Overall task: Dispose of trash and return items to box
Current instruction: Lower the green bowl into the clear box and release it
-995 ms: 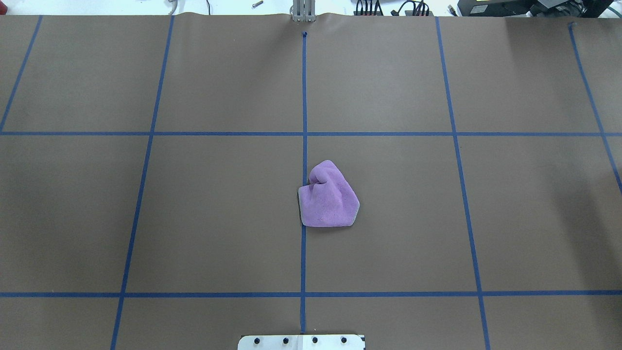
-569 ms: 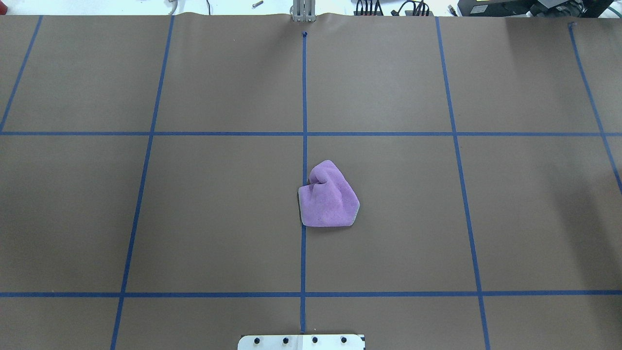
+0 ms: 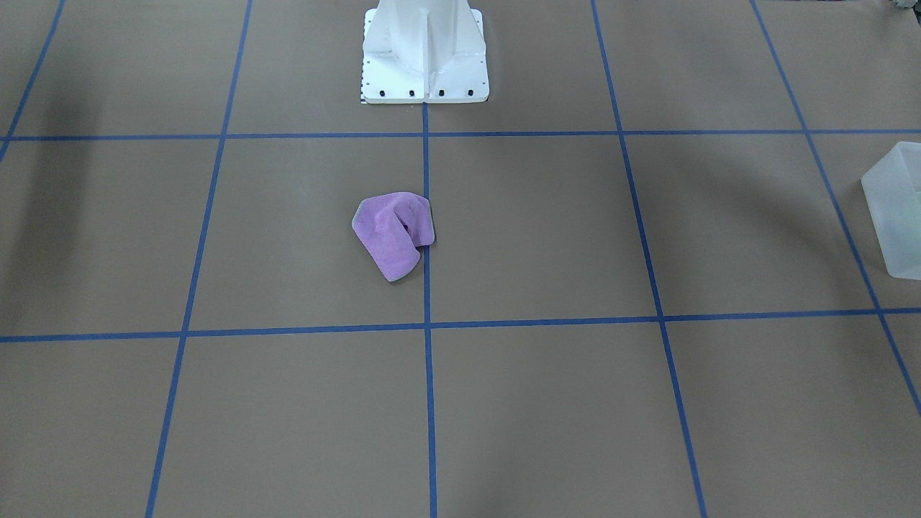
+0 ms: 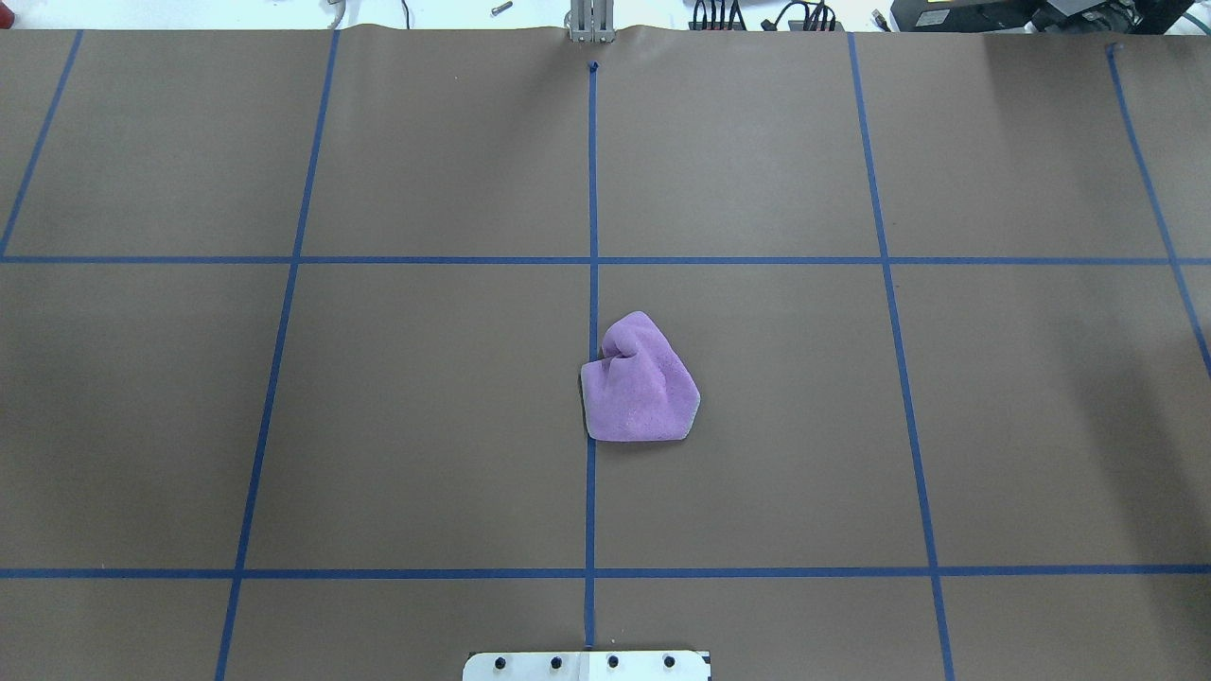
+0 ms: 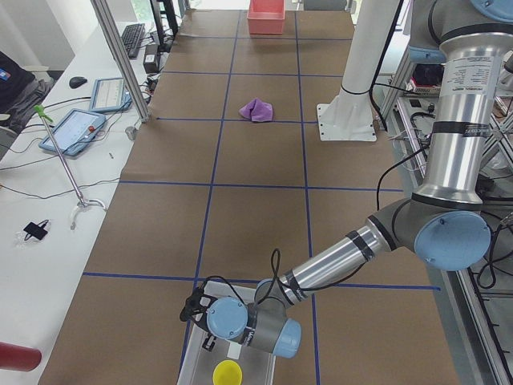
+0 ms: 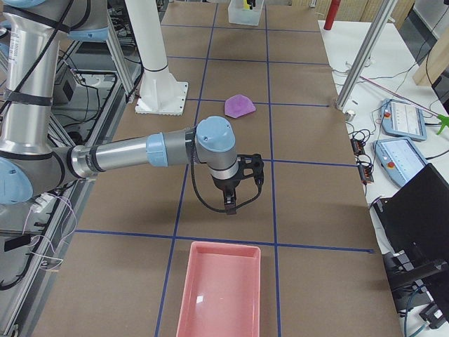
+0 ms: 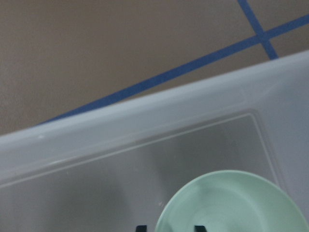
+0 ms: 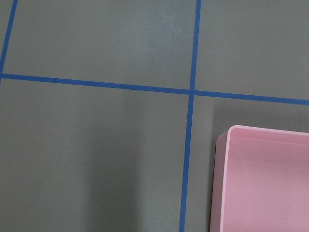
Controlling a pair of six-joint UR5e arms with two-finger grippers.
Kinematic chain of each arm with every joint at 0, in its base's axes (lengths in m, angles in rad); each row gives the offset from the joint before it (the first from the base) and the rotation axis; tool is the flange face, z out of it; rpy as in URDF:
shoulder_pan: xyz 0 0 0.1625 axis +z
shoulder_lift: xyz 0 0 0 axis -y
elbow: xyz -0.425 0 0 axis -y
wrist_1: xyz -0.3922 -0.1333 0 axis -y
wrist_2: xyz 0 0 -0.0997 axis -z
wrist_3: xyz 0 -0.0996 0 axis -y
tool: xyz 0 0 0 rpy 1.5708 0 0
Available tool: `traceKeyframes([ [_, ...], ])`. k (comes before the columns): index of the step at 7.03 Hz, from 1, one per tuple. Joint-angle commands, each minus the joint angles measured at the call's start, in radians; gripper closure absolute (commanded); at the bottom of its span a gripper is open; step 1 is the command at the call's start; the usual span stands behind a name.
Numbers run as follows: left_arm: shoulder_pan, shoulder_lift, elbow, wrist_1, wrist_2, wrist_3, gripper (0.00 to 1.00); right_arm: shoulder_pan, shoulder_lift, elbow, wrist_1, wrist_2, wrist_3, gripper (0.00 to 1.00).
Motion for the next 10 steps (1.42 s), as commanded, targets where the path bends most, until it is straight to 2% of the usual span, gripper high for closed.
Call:
traceKeyframes([
  [1, -0.047, -0.011, -0.389, 0.456, -0.011, 0.0, 0.02, -0.005, 0.002, 0.044, -0.001, 0.011, 0.1, 0.0],
  [2, -0.051, -0.007, -0.637, 0.733, 0.003, 0.0, 0.02, -0.033, 0.005, 0.085, -0.001, 0.013, 0.192, 0.0],
  [3, -0.051, 0.018, -0.84, 0.981, 0.068, -0.002, 0.02, -0.073, 0.005, 0.128, -0.001, 0.011, 0.281, 0.0],
  [4, -0.025, 0.054, -0.988, 1.086, 0.133, -0.111, 0.02, -0.127, 0.005, 0.159, -0.001, 0.01, 0.368, 0.0],
  [5, 0.041, 0.137, -1.061, 1.06, 0.177, -0.211, 0.02, -0.168, 0.017, 0.183, -0.001, 0.006, 0.442, 0.0],
  [6, 0.063, 0.238, -1.03, 0.943, 0.22, -0.205, 0.02, -0.211, 0.04, 0.205, 0.0, 0.005, 0.526, 0.0],
  [7, 0.061, 0.316, -0.997, 0.837, 0.21, -0.159, 0.02, -0.253, 0.067, 0.213, 0.0, -0.003, 0.579, 0.0],
  [8, 0.055, 0.379, -1.002, 0.798, 0.209, -0.125, 0.02, -0.312, 0.112, 0.214, 0.0, -0.038, 0.661, 0.0],
  [10, 0.04, 0.392, -0.996, 0.799, 0.213, -0.126, 0.02, -0.513, 0.214, 0.246, 0.0, -0.186, 0.87, 0.0],
])
